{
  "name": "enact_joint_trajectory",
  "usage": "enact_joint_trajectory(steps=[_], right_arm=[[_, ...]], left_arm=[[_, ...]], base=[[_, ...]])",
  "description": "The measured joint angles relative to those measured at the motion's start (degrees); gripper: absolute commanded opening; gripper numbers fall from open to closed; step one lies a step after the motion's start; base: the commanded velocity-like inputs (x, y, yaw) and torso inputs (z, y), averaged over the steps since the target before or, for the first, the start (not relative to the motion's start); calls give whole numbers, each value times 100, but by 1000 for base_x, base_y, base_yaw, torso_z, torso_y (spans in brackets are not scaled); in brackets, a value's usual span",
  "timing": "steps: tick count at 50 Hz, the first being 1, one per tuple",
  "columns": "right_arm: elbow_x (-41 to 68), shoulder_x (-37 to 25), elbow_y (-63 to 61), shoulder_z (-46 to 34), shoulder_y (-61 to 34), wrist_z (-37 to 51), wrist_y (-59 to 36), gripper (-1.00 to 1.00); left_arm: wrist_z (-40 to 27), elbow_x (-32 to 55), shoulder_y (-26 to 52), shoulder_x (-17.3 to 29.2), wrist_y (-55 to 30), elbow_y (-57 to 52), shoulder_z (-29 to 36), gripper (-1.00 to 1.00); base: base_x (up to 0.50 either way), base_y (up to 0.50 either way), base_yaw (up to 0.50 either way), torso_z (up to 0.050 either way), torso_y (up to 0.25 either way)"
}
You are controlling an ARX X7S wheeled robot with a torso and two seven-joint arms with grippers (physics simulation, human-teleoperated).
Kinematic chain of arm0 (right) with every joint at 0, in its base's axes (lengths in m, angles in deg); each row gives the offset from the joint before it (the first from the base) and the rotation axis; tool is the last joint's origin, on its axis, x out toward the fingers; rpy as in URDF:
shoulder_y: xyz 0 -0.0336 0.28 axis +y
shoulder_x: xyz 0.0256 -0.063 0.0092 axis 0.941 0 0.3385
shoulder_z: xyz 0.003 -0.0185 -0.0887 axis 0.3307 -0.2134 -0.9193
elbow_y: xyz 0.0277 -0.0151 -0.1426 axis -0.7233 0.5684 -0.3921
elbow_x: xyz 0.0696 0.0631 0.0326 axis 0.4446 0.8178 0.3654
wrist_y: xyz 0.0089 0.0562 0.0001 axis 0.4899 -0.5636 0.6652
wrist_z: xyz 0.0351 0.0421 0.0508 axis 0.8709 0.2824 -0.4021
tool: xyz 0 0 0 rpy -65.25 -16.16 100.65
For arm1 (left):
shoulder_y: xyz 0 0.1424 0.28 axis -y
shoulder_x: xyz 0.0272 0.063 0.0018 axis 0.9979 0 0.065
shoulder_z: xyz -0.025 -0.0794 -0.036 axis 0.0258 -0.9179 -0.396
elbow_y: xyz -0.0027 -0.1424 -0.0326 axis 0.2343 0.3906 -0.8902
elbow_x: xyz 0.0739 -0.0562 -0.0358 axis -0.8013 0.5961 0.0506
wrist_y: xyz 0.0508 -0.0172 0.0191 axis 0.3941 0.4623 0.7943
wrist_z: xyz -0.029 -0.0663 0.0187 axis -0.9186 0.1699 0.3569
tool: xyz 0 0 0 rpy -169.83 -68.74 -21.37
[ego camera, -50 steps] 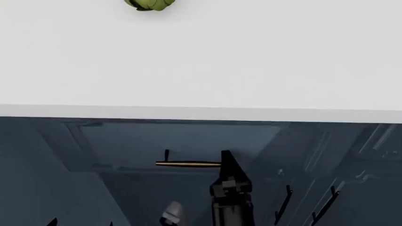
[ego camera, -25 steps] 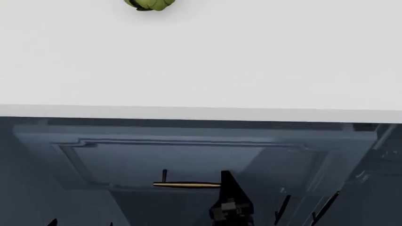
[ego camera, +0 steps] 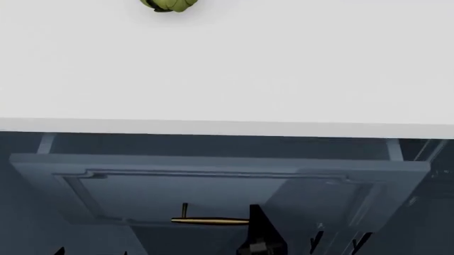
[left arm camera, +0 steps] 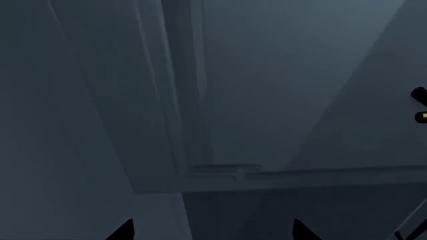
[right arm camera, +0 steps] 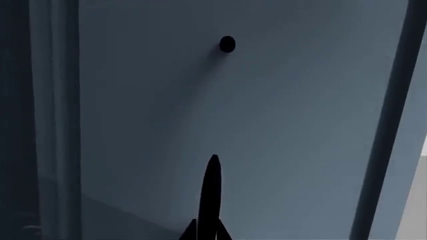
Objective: Open the left drawer.
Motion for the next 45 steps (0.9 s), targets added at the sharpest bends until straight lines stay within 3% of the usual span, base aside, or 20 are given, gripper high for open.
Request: enact_joint_trajectory(steps=[45], right_arm=[[-137,33,-18,-58,43,-25,9,-100]], left_arm=[[-62,48,363,133,-1,99,423,100]], base=[[-177,1,0,0,1]])
